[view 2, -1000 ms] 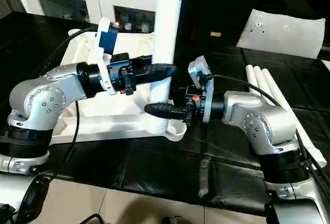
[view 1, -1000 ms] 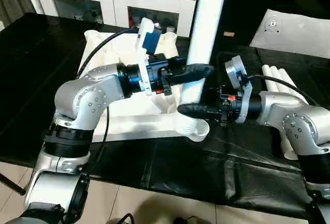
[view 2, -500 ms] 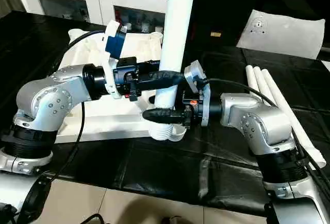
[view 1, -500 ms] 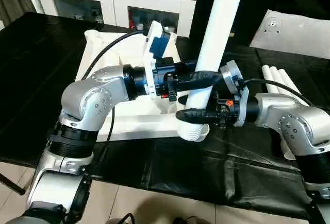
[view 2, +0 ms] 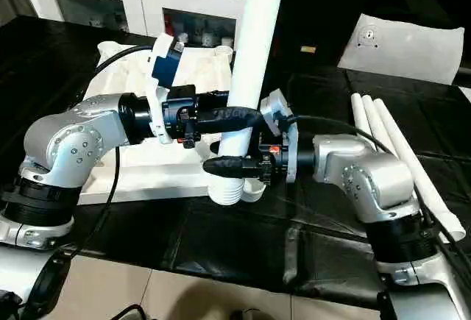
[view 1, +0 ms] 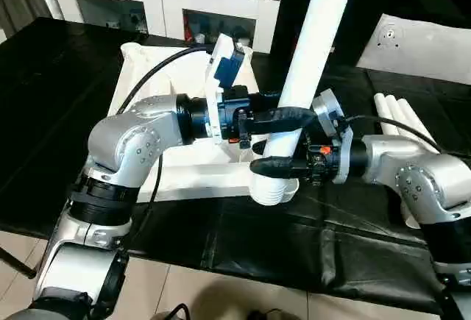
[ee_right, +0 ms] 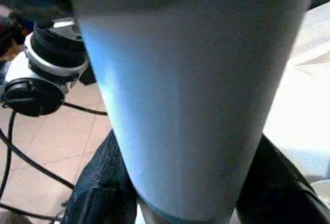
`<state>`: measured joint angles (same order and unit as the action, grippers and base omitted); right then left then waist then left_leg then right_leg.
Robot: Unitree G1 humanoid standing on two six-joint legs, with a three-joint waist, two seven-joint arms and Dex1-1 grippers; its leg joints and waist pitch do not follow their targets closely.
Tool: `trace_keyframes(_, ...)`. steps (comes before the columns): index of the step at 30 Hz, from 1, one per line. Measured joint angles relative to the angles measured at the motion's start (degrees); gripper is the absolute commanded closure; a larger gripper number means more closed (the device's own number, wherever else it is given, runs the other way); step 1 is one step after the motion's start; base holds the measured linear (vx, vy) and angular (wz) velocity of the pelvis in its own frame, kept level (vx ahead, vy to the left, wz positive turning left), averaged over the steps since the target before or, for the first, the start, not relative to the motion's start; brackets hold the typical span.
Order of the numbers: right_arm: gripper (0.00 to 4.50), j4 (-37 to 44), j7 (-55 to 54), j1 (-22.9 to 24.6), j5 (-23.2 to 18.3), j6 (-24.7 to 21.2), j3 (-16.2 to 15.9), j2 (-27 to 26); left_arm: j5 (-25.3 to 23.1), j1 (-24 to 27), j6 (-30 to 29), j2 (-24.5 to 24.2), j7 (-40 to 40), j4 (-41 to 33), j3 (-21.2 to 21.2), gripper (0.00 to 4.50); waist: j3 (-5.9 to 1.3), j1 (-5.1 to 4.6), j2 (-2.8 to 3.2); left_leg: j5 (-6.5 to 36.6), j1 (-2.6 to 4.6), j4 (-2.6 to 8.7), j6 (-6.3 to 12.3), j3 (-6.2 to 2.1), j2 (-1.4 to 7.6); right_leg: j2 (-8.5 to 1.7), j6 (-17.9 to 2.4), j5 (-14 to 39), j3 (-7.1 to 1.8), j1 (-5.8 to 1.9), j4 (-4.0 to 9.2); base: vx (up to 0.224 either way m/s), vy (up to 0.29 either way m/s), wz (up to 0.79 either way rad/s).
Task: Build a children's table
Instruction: Pick table leg
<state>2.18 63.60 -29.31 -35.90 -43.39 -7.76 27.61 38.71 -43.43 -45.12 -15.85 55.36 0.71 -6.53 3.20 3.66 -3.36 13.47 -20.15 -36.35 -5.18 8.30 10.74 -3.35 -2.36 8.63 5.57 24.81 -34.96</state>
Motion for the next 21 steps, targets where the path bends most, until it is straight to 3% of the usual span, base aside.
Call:
trace_keyframes(7, 2.58, 2.26, -3.31, 2.09, 0.01, 1.07, -0.15, -3.05, 8.21, -2.87, -5.35, 6.35, -6.86, -0.15, 6.84, 1.20, -0.11, 0.12, 0.41, -0.03, 0.05, -0.01, -0.02, 0.00, 0.01, 0.00, -0.14, -0.09, 0.04, -0.07, 0.02, 0.000, 0.000, 0.00)
trace_keyframes(12, 2.58, 2.98, -6.44, 3.63, 0.06, 1.93, 0.71, -5.04, 10.82, -2.87, -5.61, 10.56, -12.01, -0.06, 10.24, 1.04, -0.09, 0.11, 0.50, -0.08, 0.03, -0.01, -0.08, 0.00, 0.07, 0.01, -0.15, -0.09, 0.15, -0.09, 0.02, 0.000, 0.000, 0.00)
trace_keyframes(17, 2.58, 3.29, -15.59, 5.61, 1.52, 4.44, 4.23, -10.29, 8.66, -1.74, 1.19, 14.20, -18.70, -0.64, 12.63, 1.04, -0.09, -0.14, 0.51, -0.09, 0.00, -0.01, -0.08, -0.01, 0.11, 0.01, -0.14, -0.09, 0.20, -0.12, 0.09, 0.000, 0.000, 0.00)
trace_keyframes(21, 2.58, 4.26, -21.81, 6.97, 1.79, 6.01, 8.00, -12.68, 6.62, -1.13, 3.81, 13.54, -23.59, -0.76, 15.15, 1.04, -0.12, -0.31, 0.56, -0.09, 0.01, 0.00, -0.08, -0.02, 0.14, 0.03, -0.14, -0.09, 0.23, -0.14, 0.10, 0.000, 0.000, 0.00)
